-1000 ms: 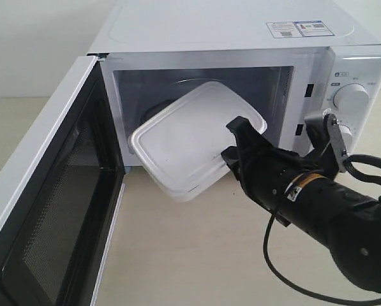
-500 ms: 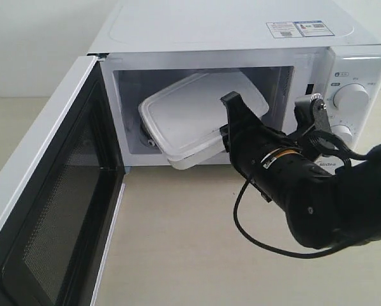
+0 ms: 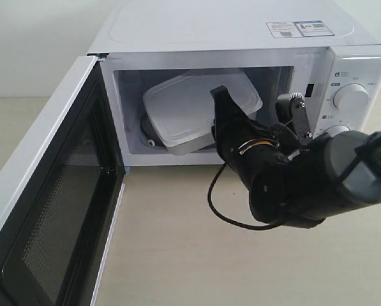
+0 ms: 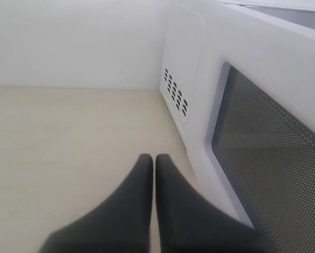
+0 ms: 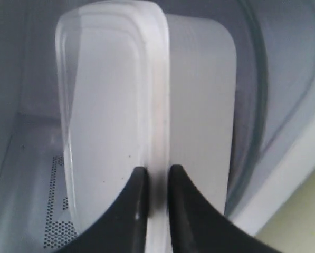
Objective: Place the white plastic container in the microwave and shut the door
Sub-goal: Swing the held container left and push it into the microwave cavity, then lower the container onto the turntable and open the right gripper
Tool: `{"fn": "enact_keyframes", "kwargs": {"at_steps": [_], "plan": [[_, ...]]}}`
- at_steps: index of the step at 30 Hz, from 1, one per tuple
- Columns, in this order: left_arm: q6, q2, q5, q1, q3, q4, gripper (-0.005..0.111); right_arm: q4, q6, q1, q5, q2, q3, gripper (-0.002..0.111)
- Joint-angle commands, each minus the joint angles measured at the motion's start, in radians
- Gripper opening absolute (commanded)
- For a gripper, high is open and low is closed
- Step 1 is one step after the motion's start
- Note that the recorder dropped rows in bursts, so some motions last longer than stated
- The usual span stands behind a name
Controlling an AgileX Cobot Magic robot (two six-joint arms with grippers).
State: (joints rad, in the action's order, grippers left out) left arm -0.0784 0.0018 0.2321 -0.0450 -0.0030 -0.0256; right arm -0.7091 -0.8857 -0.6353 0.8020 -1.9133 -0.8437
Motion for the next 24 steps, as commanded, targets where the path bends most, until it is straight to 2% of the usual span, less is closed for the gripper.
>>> {"fn": "enact_keyframes", "kwargs": {"at_steps": [1,14,18,22,24], "plan": [[-0.007,-0.002,0.000,0.003,0.003,-0.002,0.004,0.003,0.062,0.046,-0.028,-0.006,-0.055,0.000],[-0.007,-0.002,0.000,0.003,0.003,-0.002,0.004,0.009,0.072,0.048,-0.013,-0.072,-0.136,0.000],[-0.007,-0.002,0.000,0.003,0.003,-0.002,0.004,0.016,0.084,0.048,-0.013,-0.074,-0.136,0.016],[-0.007,-0.002,0.000,0.003,0.003,-0.002,0.004,0.018,0.084,0.048,-0.013,-0.074,-0.136,0.044],[-0.007,-0.002,0.000,0.003,0.003,-0.002,0.004,0.018,0.084,0.048,-0.013,-0.074,-0.136,0.053]]}}
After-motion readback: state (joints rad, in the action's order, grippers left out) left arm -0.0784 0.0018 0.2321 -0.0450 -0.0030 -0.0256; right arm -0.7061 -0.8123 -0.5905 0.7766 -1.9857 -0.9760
